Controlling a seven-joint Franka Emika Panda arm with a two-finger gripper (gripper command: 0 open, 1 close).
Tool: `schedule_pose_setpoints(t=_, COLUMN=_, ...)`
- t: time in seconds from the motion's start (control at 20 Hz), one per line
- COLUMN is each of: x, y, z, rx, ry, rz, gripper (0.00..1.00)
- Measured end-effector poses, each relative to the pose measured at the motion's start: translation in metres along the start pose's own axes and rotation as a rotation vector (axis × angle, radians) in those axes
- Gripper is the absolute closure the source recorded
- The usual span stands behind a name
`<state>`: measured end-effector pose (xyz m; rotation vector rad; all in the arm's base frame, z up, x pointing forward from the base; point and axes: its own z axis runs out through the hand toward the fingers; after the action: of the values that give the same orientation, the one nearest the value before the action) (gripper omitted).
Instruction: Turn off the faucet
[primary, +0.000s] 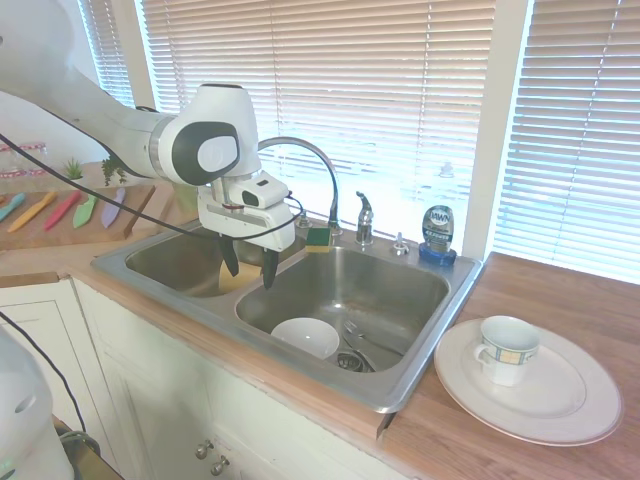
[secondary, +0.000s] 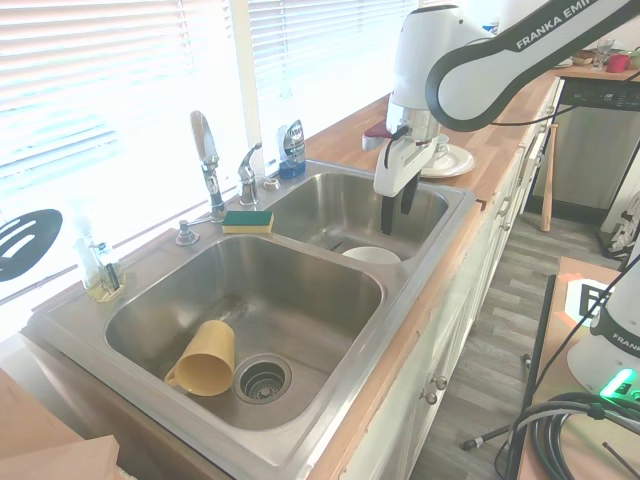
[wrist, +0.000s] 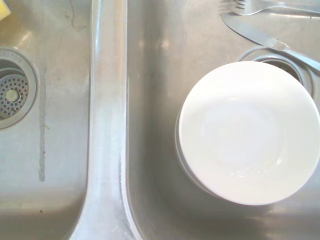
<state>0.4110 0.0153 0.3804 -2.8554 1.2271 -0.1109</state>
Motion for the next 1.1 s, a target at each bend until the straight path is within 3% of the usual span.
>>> schedule_pose_setpoints(t=0.15, x=0.000, y=0.001, z=0.005, rx=-0.015, ry=-0.012, rz=-0.002, gripper=0.00)
schedule_pose_setpoints(t=0.2, x=0.000, y=0.000, z=0.005, rx=-0.017, ry=-0.013, rz=-0.003, gripper=1.00)
schedule_pose_setpoints(t=1.1, x=0.008, y=-0.004, z=-0.006, rx=-0.015, ry=0.014, rz=0.009, gripper=1.00)
